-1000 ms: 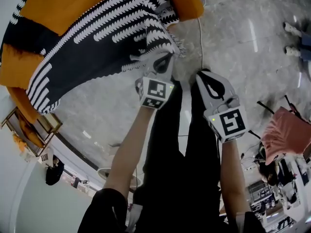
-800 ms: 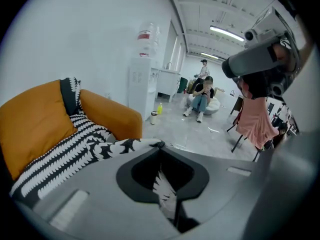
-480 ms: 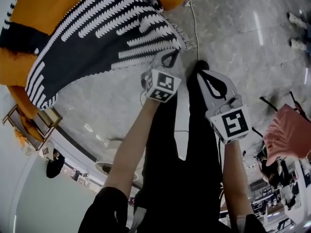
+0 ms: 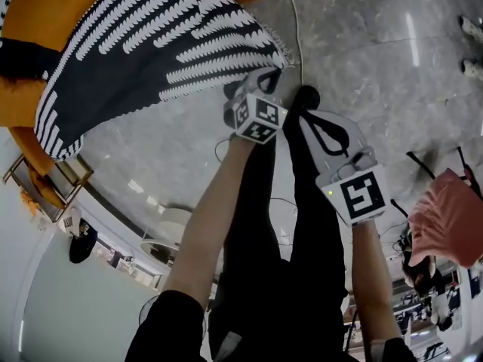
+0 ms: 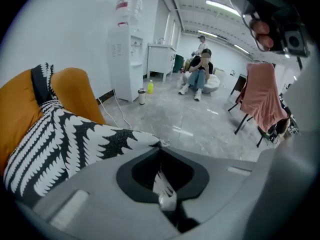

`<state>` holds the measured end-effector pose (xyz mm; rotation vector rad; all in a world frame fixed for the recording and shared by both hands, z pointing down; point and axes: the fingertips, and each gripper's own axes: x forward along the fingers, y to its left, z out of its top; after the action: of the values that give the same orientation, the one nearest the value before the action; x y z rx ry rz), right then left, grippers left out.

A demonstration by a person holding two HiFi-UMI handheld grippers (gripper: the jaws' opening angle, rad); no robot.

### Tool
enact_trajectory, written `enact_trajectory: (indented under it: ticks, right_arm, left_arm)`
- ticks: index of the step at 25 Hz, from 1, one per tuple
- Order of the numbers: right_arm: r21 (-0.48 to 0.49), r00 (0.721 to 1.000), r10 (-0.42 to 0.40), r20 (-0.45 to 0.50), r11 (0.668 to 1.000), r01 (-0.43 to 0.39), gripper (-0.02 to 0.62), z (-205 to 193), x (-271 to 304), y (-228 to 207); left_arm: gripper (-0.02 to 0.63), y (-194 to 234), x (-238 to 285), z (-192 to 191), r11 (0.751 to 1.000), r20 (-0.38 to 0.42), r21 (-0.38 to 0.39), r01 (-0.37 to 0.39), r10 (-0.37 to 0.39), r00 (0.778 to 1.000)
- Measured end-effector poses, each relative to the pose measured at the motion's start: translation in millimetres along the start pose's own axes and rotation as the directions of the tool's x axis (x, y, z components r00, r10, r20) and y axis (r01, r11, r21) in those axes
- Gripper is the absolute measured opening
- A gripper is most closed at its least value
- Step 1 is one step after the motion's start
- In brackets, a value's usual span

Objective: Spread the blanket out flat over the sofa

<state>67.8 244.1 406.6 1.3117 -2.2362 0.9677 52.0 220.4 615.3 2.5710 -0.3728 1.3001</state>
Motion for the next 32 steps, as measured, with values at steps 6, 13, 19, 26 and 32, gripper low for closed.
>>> enact_trajectory:
  ticks: [6,13,19,26,32]
  right_arm:
    - [0.076,0.999,-0.035,0.034,0.997,0.033,0.003,-25,-3,-33]
    - [0.197,0.991,-0.125,0.044,0.974,0.114,0.003,-26,18,-65]
    - [0.258,0.986,-0.161,0.034,0.955,0.147,0.003,-44,36,-95]
    - [0.302,0.987,-0.16,0.034,0.943,0.143,0.003,-66,58,-103]
    - [0.33,0.988,-0.154,0.012,0.933,0.142,0.003,-93,59,-104]
  left_arm:
    - [0.018,-21,54,-16,0.995,-0.064,0.086,0.058,-0.052,0.997]
    - [0.017,-24,110,-43,0.964,-0.157,0.204,0.169,-0.138,0.978]
    - [0.017,-7,171,-58,0.926,-0.233,0.307,0.219,-0.15,0.961]
    - [0.015,12,215,-78,0.92,-0.274,0.325,0.22,-0.131,0.953]
    - [0.014,18,240,-105,0.921,-0.332,0.326,0.213,-0.1,0.938]
